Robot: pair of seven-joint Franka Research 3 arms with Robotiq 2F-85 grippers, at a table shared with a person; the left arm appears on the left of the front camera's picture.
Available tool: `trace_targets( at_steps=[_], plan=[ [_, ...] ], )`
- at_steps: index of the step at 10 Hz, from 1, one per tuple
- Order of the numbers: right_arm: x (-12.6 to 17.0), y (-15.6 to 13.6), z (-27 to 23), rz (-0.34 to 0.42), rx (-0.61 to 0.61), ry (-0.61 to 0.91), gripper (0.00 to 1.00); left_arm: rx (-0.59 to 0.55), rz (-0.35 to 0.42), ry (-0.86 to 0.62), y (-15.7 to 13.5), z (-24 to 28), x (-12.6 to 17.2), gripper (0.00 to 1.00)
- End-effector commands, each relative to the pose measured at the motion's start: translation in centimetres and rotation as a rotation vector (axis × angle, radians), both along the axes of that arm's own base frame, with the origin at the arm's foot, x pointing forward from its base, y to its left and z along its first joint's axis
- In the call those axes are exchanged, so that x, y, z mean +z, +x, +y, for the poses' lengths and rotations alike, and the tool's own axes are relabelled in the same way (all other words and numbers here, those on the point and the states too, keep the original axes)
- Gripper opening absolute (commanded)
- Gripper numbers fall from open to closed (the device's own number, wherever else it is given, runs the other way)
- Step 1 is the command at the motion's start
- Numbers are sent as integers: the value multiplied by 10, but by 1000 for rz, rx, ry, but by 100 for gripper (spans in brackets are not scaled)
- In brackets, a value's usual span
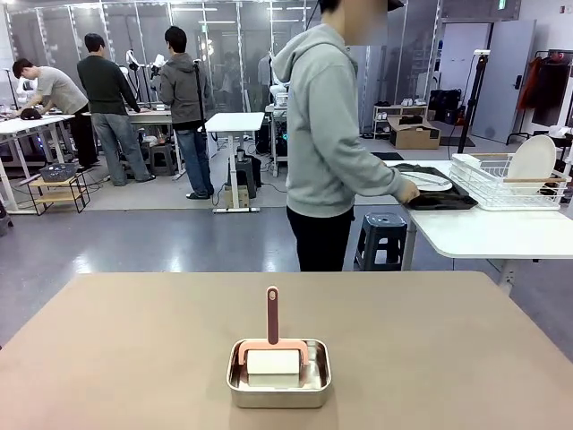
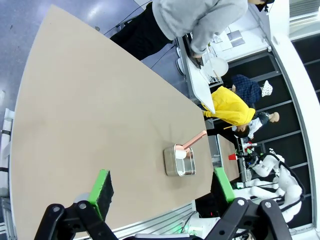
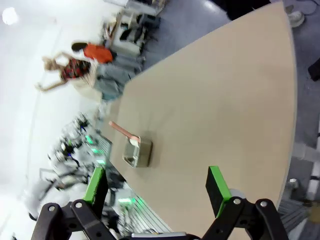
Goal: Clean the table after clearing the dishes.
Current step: When the right (or left) Handle tray is removed, use the right hand (or left hand) to clean the right (or left) side of the table with the Lint Roller.
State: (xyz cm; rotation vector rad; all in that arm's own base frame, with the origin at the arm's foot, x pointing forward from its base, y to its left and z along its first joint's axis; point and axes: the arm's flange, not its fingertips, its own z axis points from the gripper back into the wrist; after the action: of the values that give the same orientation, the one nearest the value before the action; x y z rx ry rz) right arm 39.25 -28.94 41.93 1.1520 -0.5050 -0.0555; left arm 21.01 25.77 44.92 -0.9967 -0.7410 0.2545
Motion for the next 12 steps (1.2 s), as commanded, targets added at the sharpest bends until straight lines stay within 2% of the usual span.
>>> trace_targets(
  at_steps=[1, 3, 5, 7, 9, 12],
  plan=[
    [47, 23, 31, -158, 131, -240, 100, -4, -1, -16, -1, 2, 5, 100],
    [87, 52, 98, -256, 310, -466, 100, -4, -1, -16, -1, 2, 5, 100],
    [119, 73, 190, -372, 477, -674, 100, -4, -1, -16, -1, 2, 5, 100],
    [138, 71, 280, -494, 657, -824, 100, -4, -1, -16, -1, 2, 5, 100],
    [124, 58, 371, -562, 848, -924, 100, -4, -1, -16, -1, 2, 5, 100],
    [73, 50, 454, -569, 1009, -1059, 100, -4, -1, -16, -1, 2, 5, 100]
  ],
)
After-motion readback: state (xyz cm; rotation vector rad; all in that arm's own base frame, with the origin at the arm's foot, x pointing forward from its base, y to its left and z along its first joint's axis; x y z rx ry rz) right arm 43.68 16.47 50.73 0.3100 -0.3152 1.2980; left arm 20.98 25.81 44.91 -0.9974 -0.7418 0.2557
